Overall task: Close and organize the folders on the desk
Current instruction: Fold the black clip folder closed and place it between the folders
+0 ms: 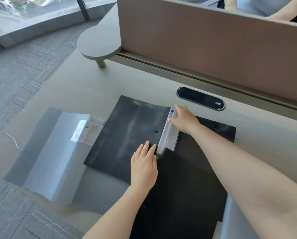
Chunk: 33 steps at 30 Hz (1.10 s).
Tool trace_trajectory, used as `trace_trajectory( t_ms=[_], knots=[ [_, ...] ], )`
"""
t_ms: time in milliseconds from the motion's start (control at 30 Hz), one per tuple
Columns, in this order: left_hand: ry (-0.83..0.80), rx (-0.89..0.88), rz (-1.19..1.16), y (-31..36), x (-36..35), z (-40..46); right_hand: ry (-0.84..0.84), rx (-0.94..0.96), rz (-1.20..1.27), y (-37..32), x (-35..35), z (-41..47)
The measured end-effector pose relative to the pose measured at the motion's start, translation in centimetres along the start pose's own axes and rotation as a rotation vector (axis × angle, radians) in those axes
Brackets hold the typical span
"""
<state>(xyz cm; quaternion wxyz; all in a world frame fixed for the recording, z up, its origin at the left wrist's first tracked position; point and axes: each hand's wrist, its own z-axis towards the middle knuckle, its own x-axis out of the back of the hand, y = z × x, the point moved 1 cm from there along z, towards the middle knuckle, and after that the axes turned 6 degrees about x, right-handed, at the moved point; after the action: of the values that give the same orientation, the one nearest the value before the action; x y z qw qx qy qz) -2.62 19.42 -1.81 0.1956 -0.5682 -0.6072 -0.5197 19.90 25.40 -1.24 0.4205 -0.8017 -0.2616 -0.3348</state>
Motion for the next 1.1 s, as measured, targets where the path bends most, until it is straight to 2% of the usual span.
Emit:
trace_trajectory(
  t_ms=[233,600,900,1100],
  knots=[
    [0.006,-0.007,-0.045,-0.4,0.7,-0.1,0.145,-0.006,-0.057,-1.0,1.1,1.1],
    [0.002,-0.010,-0.112,0.0,1.5,0.8,0.238,-0.002,0.084,-2.7,3.3,-0.7],
    [0.101,-0.061,-0.242,3.3,5.2,0.1,0.547,0.130,0.236,-6.2,7.5,-4.7],
    [0.239,-0.118,-0.303,5.0,7.0,-1.0,0.708,0.275,0.385,-9.3,10.0,-8.4]
  ],
)
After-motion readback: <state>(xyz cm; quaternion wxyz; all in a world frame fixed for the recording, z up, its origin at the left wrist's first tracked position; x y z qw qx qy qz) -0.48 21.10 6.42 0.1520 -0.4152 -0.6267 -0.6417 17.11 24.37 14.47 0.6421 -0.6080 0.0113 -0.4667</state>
